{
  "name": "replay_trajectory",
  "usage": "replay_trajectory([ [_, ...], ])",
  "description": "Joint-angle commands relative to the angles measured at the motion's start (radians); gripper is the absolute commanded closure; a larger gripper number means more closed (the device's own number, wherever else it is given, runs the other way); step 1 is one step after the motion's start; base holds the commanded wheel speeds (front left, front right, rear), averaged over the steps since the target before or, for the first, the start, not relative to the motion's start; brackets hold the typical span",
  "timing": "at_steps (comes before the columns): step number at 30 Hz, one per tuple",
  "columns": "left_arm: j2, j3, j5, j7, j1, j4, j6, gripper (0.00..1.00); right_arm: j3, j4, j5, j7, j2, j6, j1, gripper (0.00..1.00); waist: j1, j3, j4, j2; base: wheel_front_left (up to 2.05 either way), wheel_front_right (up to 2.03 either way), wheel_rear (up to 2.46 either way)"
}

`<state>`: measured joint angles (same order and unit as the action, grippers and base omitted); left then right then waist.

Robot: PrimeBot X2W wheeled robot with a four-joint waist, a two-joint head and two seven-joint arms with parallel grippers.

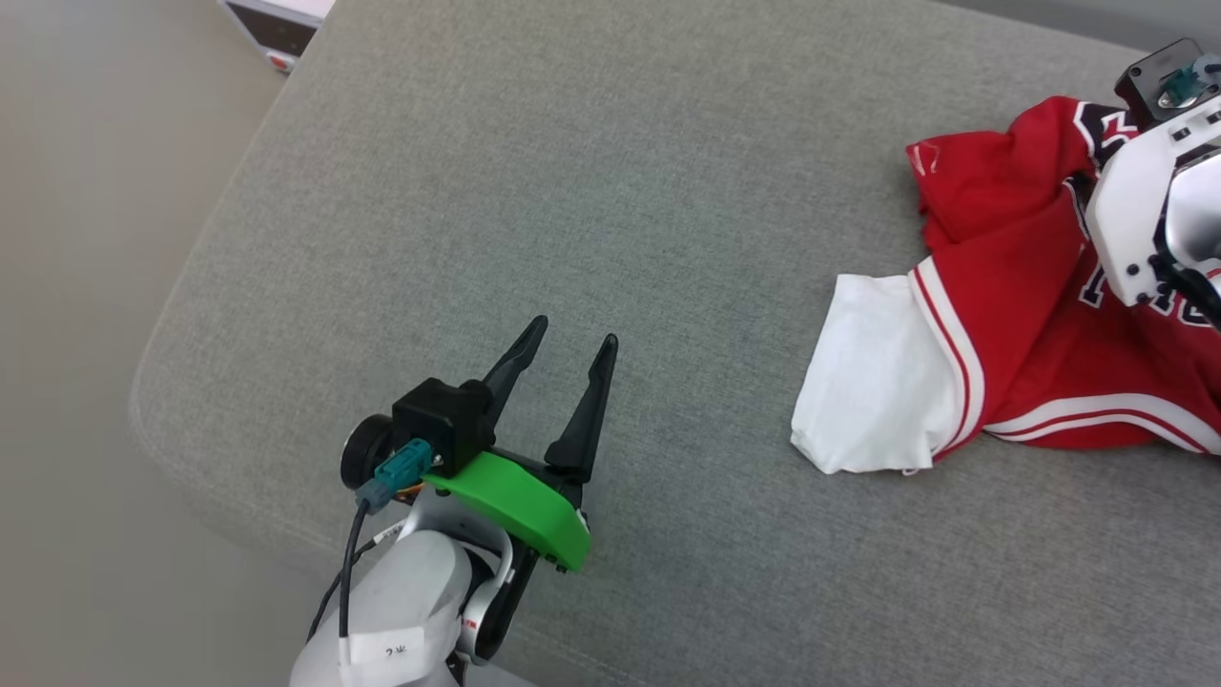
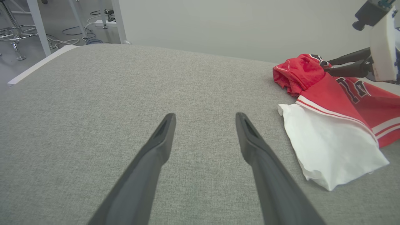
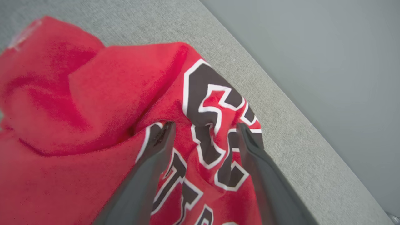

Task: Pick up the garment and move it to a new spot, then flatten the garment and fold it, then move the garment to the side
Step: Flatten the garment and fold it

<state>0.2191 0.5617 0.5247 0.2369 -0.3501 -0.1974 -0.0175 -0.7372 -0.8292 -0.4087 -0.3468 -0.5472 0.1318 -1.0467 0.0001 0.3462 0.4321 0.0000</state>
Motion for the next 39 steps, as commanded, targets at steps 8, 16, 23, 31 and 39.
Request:
replay_trajectory([
  [8,0.023,-0.022,0.038,-0.011,0.017,-0.016,0.005,0.0,0.012,0.022,-0.136,0.186,0.039,-0.001,0.062,0.0,-0.0001,-0.133,-0.112,0.0,0.0,0.0,0.0],
  [16,0.038,-0.05,0.089,-0.017,0.074,-0.024,-0.004,0.0,0.13,0.115,-0.19,0.456,0.05,-0.001,0.207,0.0,-0.0001,-0.231,-0.226,0.0,0.0,0.0,0.0],
  [23,0.055,-0.07,0.102,-0.003,0.139,-0.022,-0.02,0.0,0.324,0.228,-0.193,0.573,0.091,-0.001,0.422,0.0,-0.0001,-0.29,-0.318,0.0,0.0,0.0,0.0],
  [31,0.058,-0.111,0.078,0.021,0.195,0.0,-0.022,0.0,0.573,0.467,-0.077,0.597,0.175,-0.001,0.736,0.0,-0.0001,-0.311,-0.381,0.0,0.0,0.0,0.0],
  [39,-0.001,-0.226,-0.017,0.025,0.254,0.065,0.012,0.0,0.708,0.73,0.042,0.578,0.299,-0.001,0.979,0.0,-0.0001,-0.296,-0.398,0.0,0.0,0.0,0.0],
])
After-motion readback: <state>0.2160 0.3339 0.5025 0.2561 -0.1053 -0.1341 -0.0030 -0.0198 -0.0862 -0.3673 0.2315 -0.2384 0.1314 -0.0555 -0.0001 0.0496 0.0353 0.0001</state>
